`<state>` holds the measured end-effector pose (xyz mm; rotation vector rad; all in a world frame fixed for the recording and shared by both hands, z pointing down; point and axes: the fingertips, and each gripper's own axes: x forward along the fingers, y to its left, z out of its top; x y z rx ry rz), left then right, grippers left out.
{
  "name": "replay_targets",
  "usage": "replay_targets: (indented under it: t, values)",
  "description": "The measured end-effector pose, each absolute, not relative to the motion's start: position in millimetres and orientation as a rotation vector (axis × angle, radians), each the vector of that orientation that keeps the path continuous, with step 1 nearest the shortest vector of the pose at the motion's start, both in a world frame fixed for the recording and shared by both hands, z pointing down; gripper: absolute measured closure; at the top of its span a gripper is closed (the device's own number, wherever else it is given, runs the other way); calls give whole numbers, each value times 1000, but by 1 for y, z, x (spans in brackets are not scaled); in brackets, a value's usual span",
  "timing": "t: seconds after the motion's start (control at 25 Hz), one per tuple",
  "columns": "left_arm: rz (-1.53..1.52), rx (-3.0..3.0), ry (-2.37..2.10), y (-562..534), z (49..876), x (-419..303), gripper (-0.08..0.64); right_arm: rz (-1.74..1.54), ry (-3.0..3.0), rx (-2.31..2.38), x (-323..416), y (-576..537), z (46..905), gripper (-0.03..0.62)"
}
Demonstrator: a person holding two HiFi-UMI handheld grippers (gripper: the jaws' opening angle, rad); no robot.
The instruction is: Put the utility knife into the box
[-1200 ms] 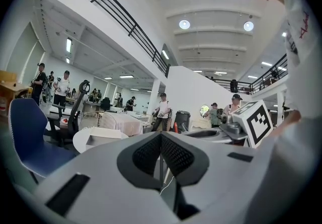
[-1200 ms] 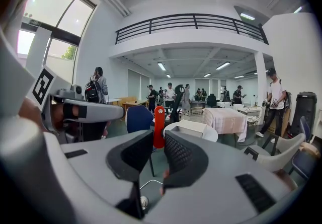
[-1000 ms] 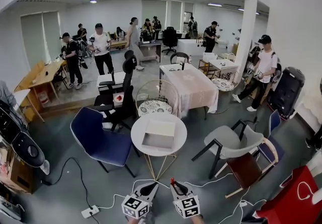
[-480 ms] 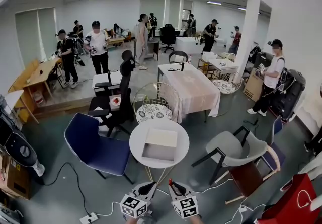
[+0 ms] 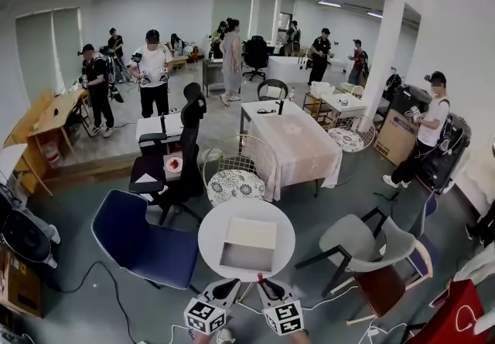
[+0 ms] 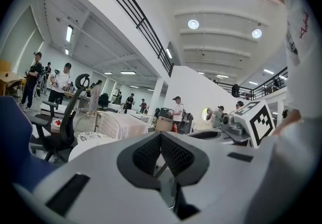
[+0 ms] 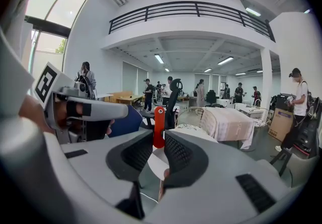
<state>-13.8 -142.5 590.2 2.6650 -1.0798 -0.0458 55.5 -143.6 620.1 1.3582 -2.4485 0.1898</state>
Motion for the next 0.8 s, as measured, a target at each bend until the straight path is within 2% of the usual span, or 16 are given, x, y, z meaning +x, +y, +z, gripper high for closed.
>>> replay_targets:
  t: [0.48, 0.8]
  values:
    - [-45, 2687, -1037, -231, 586, -39, 548, 174, -2430, 1415, 35, -233, 613, 515]
    - [-31, 2692, -975, -237, 600, -42, 548, 214, -2390, 1460, 31, -233, 630, 515]
